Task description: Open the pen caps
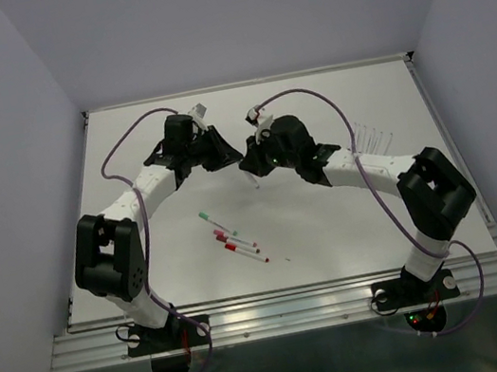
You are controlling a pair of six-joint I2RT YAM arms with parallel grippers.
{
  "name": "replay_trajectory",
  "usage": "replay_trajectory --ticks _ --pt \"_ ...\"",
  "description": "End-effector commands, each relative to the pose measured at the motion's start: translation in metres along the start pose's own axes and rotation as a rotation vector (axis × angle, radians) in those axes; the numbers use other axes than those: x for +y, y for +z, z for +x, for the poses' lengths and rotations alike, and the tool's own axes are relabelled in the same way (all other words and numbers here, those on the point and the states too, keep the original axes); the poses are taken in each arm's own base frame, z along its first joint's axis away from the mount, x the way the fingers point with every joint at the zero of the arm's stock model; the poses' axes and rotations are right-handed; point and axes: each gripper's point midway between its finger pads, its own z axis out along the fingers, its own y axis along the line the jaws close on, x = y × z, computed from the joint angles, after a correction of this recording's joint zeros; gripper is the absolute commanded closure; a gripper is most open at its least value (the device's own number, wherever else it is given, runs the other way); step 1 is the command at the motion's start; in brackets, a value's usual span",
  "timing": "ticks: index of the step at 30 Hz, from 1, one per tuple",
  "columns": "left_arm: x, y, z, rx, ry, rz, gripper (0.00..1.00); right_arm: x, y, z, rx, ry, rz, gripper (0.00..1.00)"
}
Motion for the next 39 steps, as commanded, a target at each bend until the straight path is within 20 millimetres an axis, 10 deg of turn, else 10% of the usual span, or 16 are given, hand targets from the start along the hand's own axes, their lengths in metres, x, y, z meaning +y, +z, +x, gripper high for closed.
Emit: replay_trajectory --ticks 1,19,24,36,39 --pt "0.004 -0.021 -0.090 -0.282 0.058 -0.064 1.00 0.038 -0.025 0.045 0.150 0.098 -0.171 0.99" --pt "0.059 -0.054 -0.137 -0.465 -0.099 -0.271 1.00 0.058 -0.052 0.038 0.104 0.089 -0.258 0.99" --pt "0.060 -0.051 -0.139 -0.453 -0.083 -0.280 1.00 0.045 -0.047 0.030 0.076 0.079 -0.183 0.99" --pt "0.145 -0.031 -0.112 -0.323 -0.136 -0.629 1.00 0.003 -0.040 0.018 0.060 0.074 0.028 0.99" --pt "0.155 -0.029 -0.110 -0.322 -0.132 -0.666 0.85 -0.005 -0.040 0.017 0.063 0.070 0.061 0.99"
